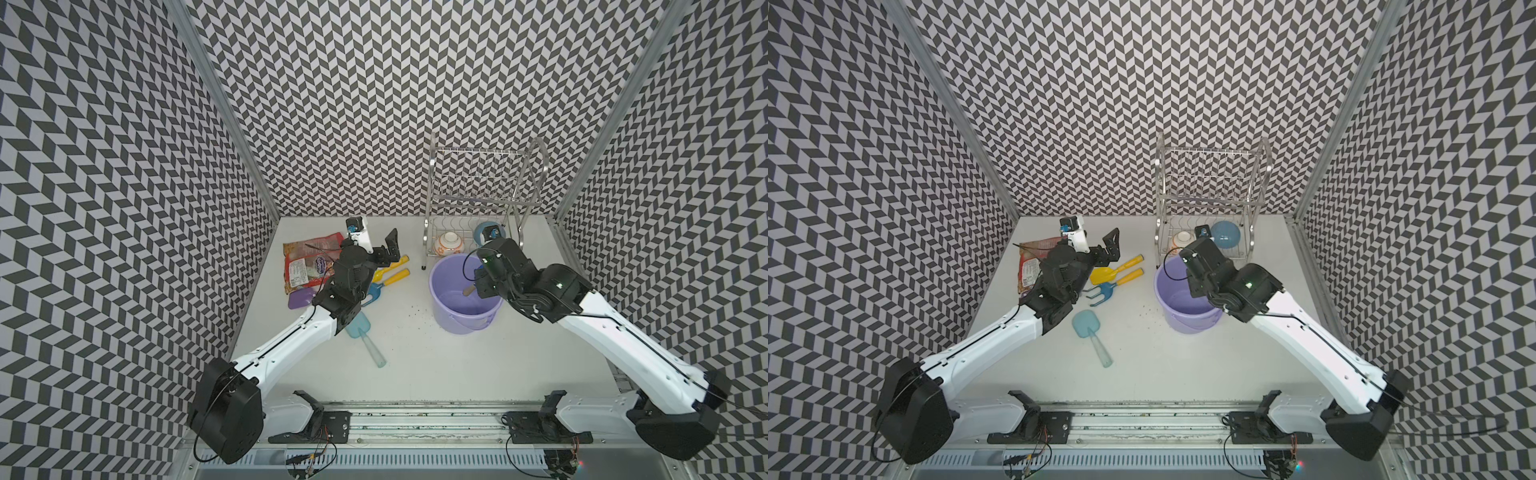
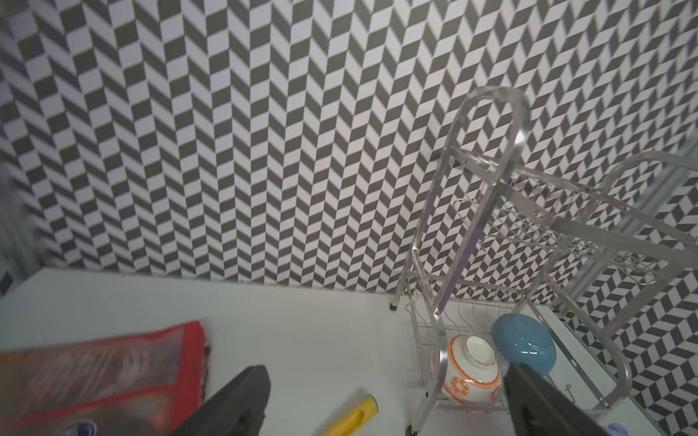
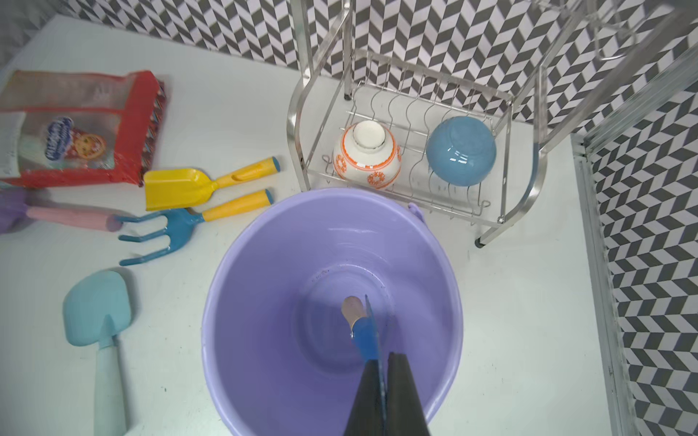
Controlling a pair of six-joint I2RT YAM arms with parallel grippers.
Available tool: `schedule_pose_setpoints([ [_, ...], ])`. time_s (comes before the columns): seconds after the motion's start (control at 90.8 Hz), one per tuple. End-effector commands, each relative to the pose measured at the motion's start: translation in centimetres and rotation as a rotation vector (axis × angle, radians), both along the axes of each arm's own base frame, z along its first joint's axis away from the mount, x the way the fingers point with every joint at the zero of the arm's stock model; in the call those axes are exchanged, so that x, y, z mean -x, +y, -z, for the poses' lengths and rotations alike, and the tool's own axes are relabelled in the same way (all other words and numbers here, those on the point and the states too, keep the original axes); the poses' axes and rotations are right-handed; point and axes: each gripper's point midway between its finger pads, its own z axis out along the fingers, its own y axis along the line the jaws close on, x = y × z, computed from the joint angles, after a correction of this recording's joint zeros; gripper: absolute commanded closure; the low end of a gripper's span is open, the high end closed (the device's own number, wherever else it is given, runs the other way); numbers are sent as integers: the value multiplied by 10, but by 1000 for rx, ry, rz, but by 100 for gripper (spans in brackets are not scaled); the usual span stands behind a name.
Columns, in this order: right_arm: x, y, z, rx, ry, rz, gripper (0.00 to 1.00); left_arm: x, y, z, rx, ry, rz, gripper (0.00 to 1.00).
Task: Organize the gardening tools
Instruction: Place the gardening tool in the container.
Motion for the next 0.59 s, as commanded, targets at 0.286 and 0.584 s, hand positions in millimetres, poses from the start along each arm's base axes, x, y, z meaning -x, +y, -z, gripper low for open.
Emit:
schedule_pose_setpoints([
  [0.286,-22,12,49,45,88,-5,97,39,31,74,107,281,-115,0],
  [0.584,-30,-5,80,51,172,23,93,69,34,135,67,478,-81,2],
])
